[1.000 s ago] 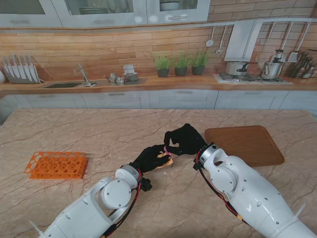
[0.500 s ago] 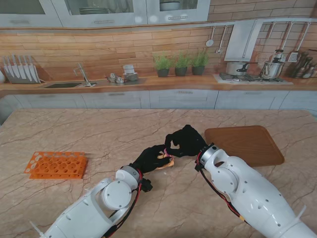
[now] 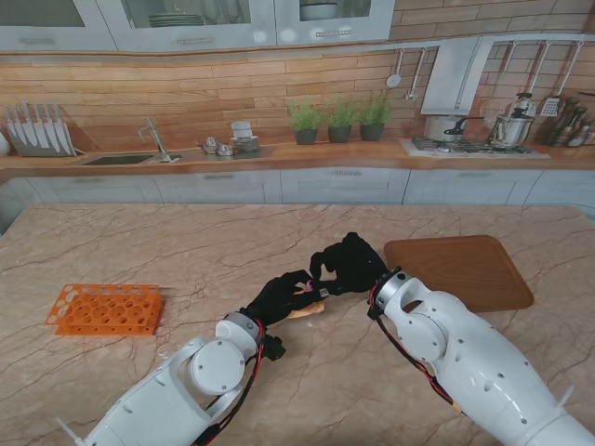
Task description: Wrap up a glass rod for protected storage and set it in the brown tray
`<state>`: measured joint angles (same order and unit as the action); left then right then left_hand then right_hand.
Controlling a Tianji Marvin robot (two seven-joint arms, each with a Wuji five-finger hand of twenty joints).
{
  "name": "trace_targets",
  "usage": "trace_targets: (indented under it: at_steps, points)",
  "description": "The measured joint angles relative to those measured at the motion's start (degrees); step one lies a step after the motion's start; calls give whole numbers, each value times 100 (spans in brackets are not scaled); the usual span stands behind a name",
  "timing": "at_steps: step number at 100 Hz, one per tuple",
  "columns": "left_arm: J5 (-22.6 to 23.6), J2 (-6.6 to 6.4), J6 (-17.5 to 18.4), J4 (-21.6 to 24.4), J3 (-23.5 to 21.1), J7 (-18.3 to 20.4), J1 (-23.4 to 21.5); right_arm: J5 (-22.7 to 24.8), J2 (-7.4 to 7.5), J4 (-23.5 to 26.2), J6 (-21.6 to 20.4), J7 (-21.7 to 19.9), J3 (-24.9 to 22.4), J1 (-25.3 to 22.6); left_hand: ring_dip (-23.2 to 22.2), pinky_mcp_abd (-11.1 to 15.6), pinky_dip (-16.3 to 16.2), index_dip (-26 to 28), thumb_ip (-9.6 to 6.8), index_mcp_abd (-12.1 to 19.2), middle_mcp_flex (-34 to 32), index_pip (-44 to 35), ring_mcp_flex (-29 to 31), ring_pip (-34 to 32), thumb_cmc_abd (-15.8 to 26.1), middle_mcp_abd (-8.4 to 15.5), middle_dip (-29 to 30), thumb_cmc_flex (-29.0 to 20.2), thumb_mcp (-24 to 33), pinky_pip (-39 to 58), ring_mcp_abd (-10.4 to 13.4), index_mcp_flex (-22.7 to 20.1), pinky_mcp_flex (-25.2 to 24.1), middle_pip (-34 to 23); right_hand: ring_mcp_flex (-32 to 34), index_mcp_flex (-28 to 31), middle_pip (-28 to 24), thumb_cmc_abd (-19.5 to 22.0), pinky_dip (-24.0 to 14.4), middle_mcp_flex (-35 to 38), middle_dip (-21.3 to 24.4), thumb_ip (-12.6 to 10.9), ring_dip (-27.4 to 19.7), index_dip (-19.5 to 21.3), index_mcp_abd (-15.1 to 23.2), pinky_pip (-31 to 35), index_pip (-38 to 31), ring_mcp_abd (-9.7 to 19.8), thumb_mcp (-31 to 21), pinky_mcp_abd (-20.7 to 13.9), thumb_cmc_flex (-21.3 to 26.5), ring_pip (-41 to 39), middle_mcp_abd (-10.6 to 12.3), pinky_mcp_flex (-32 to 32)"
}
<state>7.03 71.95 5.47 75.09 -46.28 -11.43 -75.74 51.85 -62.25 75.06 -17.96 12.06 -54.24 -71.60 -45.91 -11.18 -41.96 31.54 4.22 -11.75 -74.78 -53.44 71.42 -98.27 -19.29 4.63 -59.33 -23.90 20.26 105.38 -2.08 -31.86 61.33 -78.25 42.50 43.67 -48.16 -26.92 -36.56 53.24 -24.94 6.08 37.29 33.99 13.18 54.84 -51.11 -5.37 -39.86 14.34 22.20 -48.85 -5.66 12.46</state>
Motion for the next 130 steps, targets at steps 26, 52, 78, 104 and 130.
trace_targets:
  at_steps: [26, 52, 78, 104, 130]
  points:
    - [-146, 26, -168, 118, -49, 24, -77, 175, 32, -24, -98, 120, 41, 22, -11, -149, -1, -8, 0, -97, 0, 17, 0, 0, 1457, -219, -2, -450, -424, 0, -179, 85, 0, 48, -10, -357, 0, -13, 0, -252, -5, -126, 0, 55, -66, -7, 49, 0, 24, 60, 10, 0, 0, 0]
    - [-144, 29, -165, 124, -50, 15, -76, 441, 90, -89, -176, 263, 126, 68, -11, -218, -60, -586, 562, -104, 1, -59, 0, 0, 701, -598, -82, -772, 509, 1, -391, 155, 0, 389, -38, -1044, 13, -56, 0, -958, -7, -163, 0, 150, -212, -24, 63, 41, 13, 61, 11, 60, -10, 0]
    - [-52, 38, -98, 120, -50, -32, -35, 731, 114, -148, -235, 467, 123, 53, -11, -191, -63, -657, 633, -193, 2, -411, 0, 0, -653, -351, -85, -806, 2655, 1, -264, 137, 0, 324, -137, -1513, 82, -555, 0, -1622, -7, -195, 0, 151, -461, -49, 63, 131, 94, 61, 19, 62, -17, 0]
    - [-21, 62, -119, 157, -48, -90, -26, 896, 144, -194, -393, 768, 90, 39, -11, -191, -63, -589, 633, -197, 3, -1234, 0, 0, -777, -342, -86, -951, 2795, 2, -264, -264, 0, 321, -199, -1611, 85, -555, 0, -1918, -7, -211, 0, 81, -465, -50, 45, 217, 94, 48, 95, 62, -19, -8]
    - [15, 68, -139, 164, -46, -114, -24, 815, 145, -206, -436, 781, 73, 12, -11, -193, -63, -51, 633, -197, -40, -1665, 0, 0, -777, -300, -86, -1072, 2719, 2, -264, -264, 0, 320, -233, -1746, 65, -555, 0, -1976, -6, -216, 0, 57, -466, -50, -18, 252, 66, 4, 99, 62, -19, -12]
